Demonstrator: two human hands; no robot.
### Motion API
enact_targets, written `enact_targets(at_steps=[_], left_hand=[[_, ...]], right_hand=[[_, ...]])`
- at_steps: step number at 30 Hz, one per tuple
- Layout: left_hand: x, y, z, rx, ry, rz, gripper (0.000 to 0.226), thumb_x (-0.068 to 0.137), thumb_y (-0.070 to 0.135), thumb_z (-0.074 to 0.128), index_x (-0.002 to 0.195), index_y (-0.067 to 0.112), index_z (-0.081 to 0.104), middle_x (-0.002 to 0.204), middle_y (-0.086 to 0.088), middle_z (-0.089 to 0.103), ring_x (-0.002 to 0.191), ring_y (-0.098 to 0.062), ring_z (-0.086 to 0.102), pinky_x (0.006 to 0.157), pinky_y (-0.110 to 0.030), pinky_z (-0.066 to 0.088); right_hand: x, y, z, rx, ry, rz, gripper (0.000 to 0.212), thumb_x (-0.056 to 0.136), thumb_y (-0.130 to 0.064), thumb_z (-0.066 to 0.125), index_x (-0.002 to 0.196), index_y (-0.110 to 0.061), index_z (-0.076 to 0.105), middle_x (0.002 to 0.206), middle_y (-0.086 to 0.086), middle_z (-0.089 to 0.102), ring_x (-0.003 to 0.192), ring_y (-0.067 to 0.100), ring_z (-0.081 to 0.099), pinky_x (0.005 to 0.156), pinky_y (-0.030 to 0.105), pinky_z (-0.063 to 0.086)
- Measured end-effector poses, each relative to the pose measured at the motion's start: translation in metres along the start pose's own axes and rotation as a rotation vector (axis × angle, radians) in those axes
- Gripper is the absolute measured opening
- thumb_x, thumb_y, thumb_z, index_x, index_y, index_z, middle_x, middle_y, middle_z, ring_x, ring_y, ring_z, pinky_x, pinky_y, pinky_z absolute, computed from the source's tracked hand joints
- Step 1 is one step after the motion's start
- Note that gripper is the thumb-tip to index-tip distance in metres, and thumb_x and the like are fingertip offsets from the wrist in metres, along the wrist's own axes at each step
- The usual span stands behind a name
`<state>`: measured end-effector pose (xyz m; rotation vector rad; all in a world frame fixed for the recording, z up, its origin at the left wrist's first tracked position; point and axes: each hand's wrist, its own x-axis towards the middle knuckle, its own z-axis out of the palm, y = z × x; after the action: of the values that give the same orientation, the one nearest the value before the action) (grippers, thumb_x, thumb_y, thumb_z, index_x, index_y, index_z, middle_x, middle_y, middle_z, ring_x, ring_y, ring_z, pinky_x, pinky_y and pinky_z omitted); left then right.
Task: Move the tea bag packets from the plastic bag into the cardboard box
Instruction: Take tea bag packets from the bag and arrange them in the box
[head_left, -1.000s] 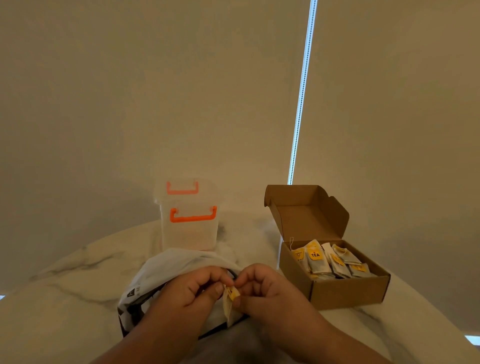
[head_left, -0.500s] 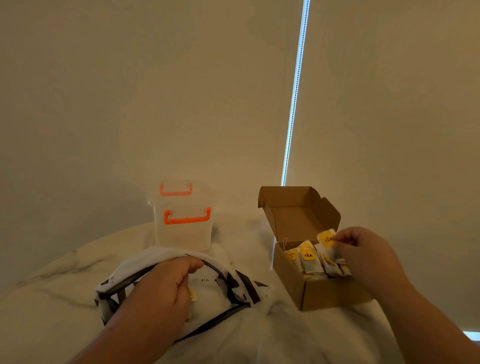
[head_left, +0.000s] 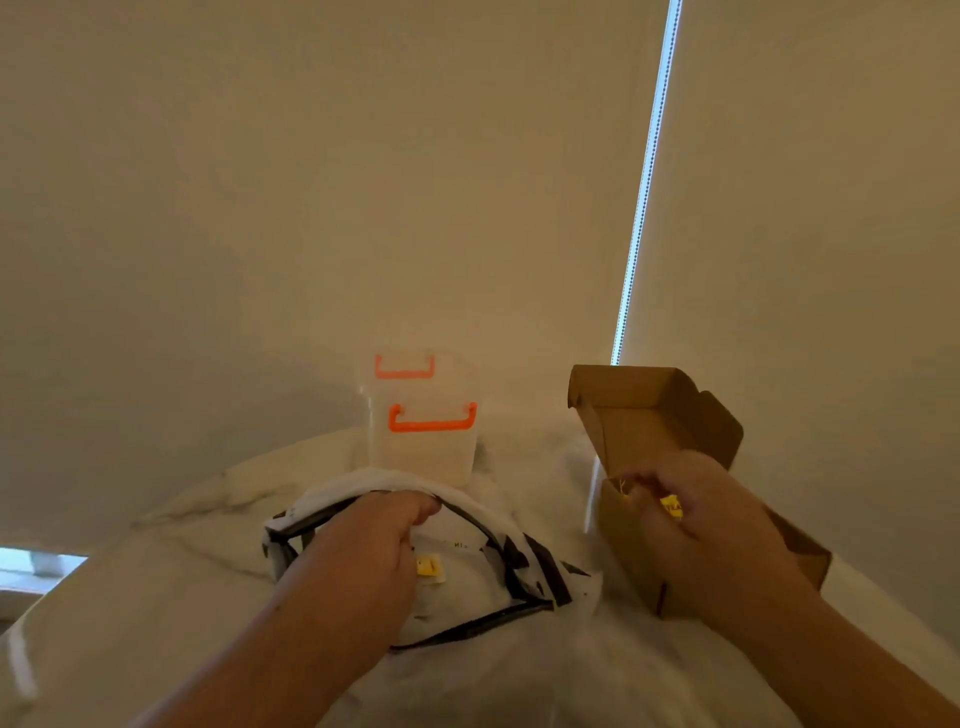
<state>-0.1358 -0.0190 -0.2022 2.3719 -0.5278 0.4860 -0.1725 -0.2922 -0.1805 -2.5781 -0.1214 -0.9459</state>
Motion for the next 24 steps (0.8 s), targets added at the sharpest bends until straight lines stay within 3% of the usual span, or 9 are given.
enact_targets(at_steps=[2, 4, 6, 8, 12, 14, 19, 24], left_hand=[[0.001, -0.002, -0.001, 0.016, 0.006, 0.011, 0.040, 0.097, 0.006, 0.045, 0.125, 0.031, 0.059, 0.119, 0.012, 0.059, 0.111, -0.007, 0.053, 0.088, -0.015, 0.039], [0.003, -0.005, -0.003, 0.030, 0.014, 0.001, 0.041, 0.097, 0.005, 0.045, 0.125, 0.030, 0.060, 0.120, 0.011, 0.059, 0.111, -0.008, 0.053, 0.089, -0.016, 0.040], [0.005, -0.009, -0.005, 0.059, 0.021, -0.016, 0.040, 0.096, 0.004, 0.045, 0.121, 0.030, 0.063, 0.117, 0.011, 0.060, 0.110, -0.010, 0.055, 0.089, -0.020, 0.042], [0.007, -0.013, -0.005, 0.099, 0.001, -0.028, 0.037, 0.096, 0.006, 0.046, 0.114, 0.029, 0.067, 0.111, 0.011, 0.063, 0.104, -0.010, 0.057, 0.085, -0.021, 0.044], [0.011, -0.023, 0.002, 0.223, -0.097, -0.081, 0.029, 0.094, 0.010, 0.049, 0.105, 0.027, 0.069, 0.105, 0.009, 0.064, 0.097, -0.013, 0.060, 0.081, -0.025, 0.049], [0.016, -0.029, 0.009, 0.316, -0.156, -0.132, 0.025, 0.092, 0.014, 0.050, 0.104, 0.027, 0.068, 0.104, 0.006, 0.065, 0.096, -0.017, 0.062, 0.083, -0.031, 0.054], [0.031, -0.037, 0.025, 0.499, -0.402, -0.304, 0.034, 0.087, 0.039, 0.061, 0.120, 0.033, 0.064, 0.119, 0.007, 0.062, 0.107, -0.019, 0.058, 0.096, -0.037, 0.050], [0.021, -0.041, 0.035, 0.476, -0.326, -0.178, 0.026, 0.094, 0.039, 0.049, 0.113, 0.031, 0.064, 0.106, 0.004, 0.066, 0.097, -0.020, 0.063, 0.084, -0.036, 0.053]], right_hand=[[-0.016, -0.044, 0.007, 0.056, -0.132, -0.162, 0.021, 0.096, -0.035, 0.049, 0.110, -0.049, 0.056, 0.105, -0.034, 0.051, 0.104, -0.014, 0.047, 0.080, 0.006, 0.037], [-0.027, -0.073, 0.025, 0.101, -0.377, -0.314, 0.033, 0.095, -0.043, 0.043, 0.125, -0.045, 0.057, 0.122, -0.032, 0.052, 0.116, -0.017, 0.041, 0.095, 0.008, 0.038], [-0.027, -0.087, 0.046, 0.012, -0.671, -0.382, 0.045, 0.098, -0.041, 0.044, 0.142, -0.033, 0.045, 0.144, -0.014, 0.046, 0.132, 0.002, 0.040, 0.110, 0.028, 0.036], [-0.022, -0.088, 0.059, -0.166, -0.872, -0.343, 0.046, 0.101, -0.041, 0.044, 0.145, -0.028, 0.041, 0.147, -0.004, 0.044, 0.135, 0.018, 0.039, 0.112, 0.035, 0.035], [-0.020, -0.077, 0.061, -0.273, -0.824, -0.239, 0.049, 0.097, -0.056, 0.035, 0.127, -0.025, 0.057, 0.126, -0.003, 0.059, 0.119, 0.019, 0.050, 0.100, 0.039, 0.043], [-0.023, -0.074, 0.061, -0.294, -0.804, -0.281, 0.056, 0.094, -0.063, 0.029, 0.119, -0.024, 0.061, 0.119, -0.003, 0.061, 0.113, 0.018, 0.053, 0.096, 0.038, 0.044], [-0.024, -0.075, 0.061, -0.315, -0.822, -0.330, 0.068, 0.089, -0.072, 0.022, 0.109, -0.023, 0.064, 0.111, -0.001, 0.060, 0.106, 0.019, 0.053, 0.090, 0.035, 0.042], [-0.023, -0.075, 0.055, -0.298, -0.828, -0.293, 0.053, 0.096, -0.062, 0.033, 0.113, -0.021, 0.063, 0.117, 0.000, 0.058, 0.112, 0.020, 0.049, 0.093, 0.033, 0.037]])
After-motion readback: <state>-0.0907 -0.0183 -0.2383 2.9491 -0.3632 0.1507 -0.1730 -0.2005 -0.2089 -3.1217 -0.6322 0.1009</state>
